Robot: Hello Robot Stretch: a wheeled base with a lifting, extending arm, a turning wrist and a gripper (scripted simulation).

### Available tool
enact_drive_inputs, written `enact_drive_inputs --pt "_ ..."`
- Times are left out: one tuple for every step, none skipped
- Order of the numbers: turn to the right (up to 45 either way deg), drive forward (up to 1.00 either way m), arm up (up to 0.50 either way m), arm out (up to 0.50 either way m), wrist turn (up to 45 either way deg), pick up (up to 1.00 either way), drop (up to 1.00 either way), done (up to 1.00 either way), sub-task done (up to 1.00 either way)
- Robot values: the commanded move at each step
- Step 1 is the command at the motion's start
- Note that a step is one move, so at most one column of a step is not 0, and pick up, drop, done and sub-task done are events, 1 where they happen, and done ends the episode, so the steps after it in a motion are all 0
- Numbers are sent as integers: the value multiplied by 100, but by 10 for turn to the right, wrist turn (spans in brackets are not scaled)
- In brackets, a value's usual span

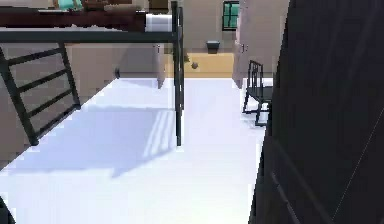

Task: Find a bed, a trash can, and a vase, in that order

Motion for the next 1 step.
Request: enact_drive_inputs --pt "-450 0 0 0 0 0 0 0 0"
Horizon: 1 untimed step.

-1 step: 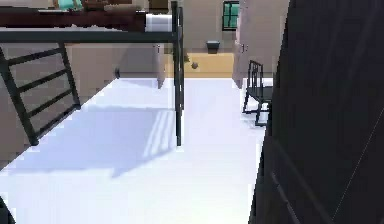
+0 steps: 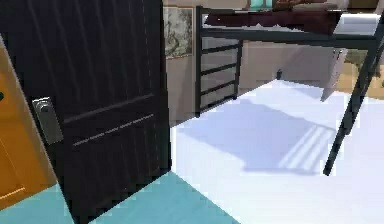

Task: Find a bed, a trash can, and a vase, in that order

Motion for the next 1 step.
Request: enact_drive_inputs --pt "-450 0 0 0 0 0 0 0 0"
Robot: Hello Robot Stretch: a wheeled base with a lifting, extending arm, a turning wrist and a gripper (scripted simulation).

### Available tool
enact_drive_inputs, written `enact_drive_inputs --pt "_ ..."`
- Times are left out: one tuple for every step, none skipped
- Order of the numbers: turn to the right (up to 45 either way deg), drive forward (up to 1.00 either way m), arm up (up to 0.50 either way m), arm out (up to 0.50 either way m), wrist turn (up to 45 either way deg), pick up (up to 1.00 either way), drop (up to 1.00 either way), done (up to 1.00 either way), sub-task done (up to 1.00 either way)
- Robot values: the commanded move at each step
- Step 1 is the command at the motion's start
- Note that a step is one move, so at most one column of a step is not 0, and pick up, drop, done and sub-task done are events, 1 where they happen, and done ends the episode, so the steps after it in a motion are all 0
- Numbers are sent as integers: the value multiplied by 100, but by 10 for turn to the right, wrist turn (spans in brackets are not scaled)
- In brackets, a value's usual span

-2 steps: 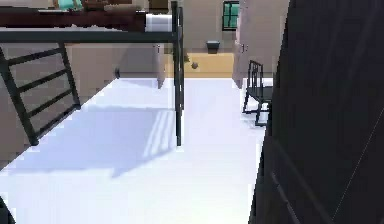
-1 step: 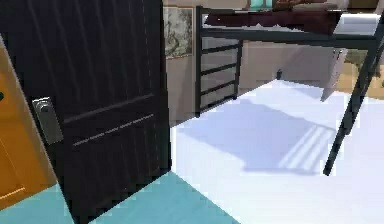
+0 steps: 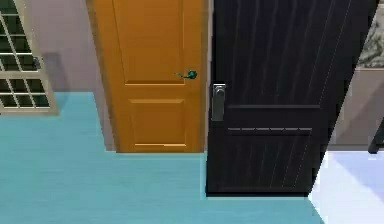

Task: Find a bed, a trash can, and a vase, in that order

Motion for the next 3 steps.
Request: enact_drive_inputs --pt "-420 0 0 0 0 0 0 0 0" --pt "0 25 0 0 0 0 0 0 0" --pt "450 0 0 0 0 0 0 0 0"
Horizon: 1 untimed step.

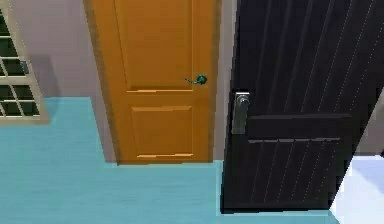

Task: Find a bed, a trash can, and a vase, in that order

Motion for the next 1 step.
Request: enact_drive_inputs --pt "270 0 0 0 0 0 0 0 0"
